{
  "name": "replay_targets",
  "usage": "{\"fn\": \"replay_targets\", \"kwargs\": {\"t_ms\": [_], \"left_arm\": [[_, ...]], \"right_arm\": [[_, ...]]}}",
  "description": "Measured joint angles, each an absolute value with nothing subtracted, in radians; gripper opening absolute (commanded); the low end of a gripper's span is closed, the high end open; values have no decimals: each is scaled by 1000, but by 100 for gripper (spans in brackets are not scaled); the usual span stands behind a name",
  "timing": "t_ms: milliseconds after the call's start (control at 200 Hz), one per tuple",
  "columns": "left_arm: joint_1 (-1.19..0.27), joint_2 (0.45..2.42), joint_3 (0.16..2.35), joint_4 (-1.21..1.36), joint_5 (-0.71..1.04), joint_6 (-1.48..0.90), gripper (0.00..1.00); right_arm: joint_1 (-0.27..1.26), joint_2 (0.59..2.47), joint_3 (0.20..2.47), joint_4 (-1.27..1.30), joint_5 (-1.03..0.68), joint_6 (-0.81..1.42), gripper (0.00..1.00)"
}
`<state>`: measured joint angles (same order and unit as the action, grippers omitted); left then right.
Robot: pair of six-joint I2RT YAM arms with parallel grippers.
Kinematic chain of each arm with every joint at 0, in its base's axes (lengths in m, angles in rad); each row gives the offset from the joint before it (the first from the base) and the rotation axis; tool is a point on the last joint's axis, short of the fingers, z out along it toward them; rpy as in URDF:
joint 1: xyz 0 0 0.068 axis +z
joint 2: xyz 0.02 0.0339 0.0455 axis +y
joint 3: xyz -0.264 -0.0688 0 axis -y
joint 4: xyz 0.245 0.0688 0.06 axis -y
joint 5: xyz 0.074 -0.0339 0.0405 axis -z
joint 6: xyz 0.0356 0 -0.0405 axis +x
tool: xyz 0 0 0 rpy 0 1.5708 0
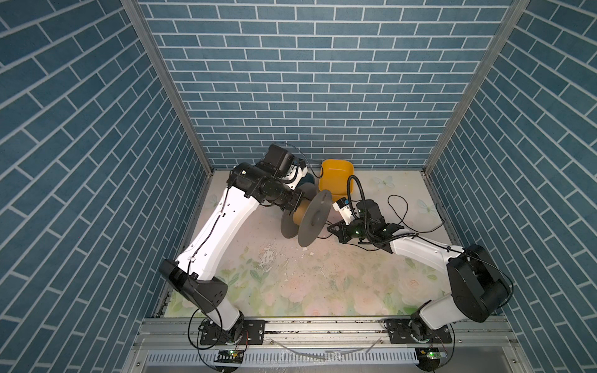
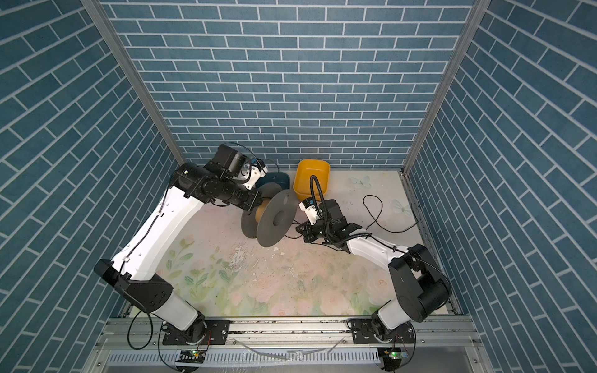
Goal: Wrap the cables
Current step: 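Release the cable and draw the right gripper back toward the robot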
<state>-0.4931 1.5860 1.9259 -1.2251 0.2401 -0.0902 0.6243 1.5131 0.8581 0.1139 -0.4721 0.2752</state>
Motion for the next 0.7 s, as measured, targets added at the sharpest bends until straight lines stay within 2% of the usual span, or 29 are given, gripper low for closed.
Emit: {"fn": "replay_targets", "kwargs": {"t_ms": [275, 700], "left_arm": [[-244, 1417, 1740, -1076, 353, -242, 0], [-22, 1311, 1555, -933, 392, -380, 0]], "right_arm": [[559, 1471, 781, 133, -411, 319, 0], [405, 1376, 690, 107, -275, 437, 0]]}}
